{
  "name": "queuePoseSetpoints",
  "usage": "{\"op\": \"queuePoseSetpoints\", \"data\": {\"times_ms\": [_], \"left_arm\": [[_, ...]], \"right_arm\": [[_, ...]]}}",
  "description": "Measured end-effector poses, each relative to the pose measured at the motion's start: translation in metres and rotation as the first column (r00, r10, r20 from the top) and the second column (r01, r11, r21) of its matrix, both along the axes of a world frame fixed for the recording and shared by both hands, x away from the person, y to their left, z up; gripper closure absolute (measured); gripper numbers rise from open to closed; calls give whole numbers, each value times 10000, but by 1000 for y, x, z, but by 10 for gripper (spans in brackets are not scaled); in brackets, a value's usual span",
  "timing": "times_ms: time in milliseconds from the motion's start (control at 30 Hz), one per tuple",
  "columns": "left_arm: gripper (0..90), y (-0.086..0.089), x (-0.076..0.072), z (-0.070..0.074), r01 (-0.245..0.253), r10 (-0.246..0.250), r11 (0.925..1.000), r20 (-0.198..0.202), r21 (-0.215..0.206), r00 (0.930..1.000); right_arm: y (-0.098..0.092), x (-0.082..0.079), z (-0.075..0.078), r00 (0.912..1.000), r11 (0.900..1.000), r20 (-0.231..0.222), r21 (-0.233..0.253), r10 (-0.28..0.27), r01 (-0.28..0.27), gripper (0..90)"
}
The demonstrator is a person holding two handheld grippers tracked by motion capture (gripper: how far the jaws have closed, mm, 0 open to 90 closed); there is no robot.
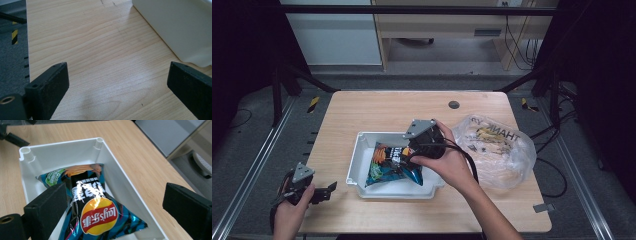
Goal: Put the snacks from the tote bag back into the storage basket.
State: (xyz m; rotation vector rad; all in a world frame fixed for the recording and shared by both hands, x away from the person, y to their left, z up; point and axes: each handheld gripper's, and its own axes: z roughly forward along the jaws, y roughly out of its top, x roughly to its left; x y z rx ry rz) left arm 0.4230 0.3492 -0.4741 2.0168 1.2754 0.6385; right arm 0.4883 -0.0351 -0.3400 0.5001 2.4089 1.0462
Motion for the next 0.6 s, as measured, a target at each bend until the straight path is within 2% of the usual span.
{"op": "queuePoseSetpoints", "data": {"times_ms": [167,333,600], "left_arm": [[36,0,0,0,41,-41,10000,-43,69,10000],[36,0,0,0,34,-34,10000,-45,50,10000],[36,0,0,0,42,-41,10000,-52,71,10000]], "right_arm": [[-12,-5,8,9994,9990,-11,288,-340,340,64],[-25,-12,15,9990,9971,-27,618,-439,440,65],[-43,-19,18,9970,9922,29,981,-780,773,82]]}}
